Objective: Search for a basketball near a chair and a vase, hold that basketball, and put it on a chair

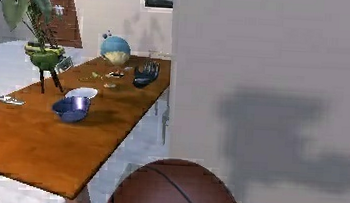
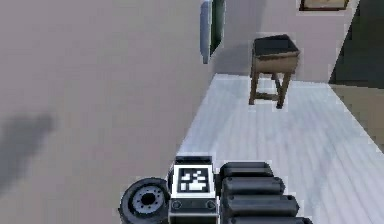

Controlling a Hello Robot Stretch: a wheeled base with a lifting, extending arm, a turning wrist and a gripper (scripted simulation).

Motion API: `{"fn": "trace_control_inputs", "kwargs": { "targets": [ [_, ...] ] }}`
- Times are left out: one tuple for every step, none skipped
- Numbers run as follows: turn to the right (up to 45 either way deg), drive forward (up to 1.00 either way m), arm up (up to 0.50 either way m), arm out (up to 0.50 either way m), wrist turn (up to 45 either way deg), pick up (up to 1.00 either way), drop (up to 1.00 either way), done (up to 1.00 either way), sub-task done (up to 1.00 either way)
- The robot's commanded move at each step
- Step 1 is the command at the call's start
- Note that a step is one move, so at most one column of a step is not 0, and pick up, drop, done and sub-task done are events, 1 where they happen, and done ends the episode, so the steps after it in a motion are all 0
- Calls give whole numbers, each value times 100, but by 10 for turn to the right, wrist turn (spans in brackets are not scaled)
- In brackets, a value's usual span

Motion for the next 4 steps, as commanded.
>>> {"fn": "trace_control_inputs", "kwargs": {
  "targets": [
    [450, 0, 0, 0, 0, 0, 0, 0, 0],
    [450, 0, 0, 0, 0, 0, 0, 0, 0],
    [60, 0, 0, 0, 0, 0, 0, 0, 0],
    [450, 0, 0, 0, 0, 0, 0, 0, 0]
  ]
}}
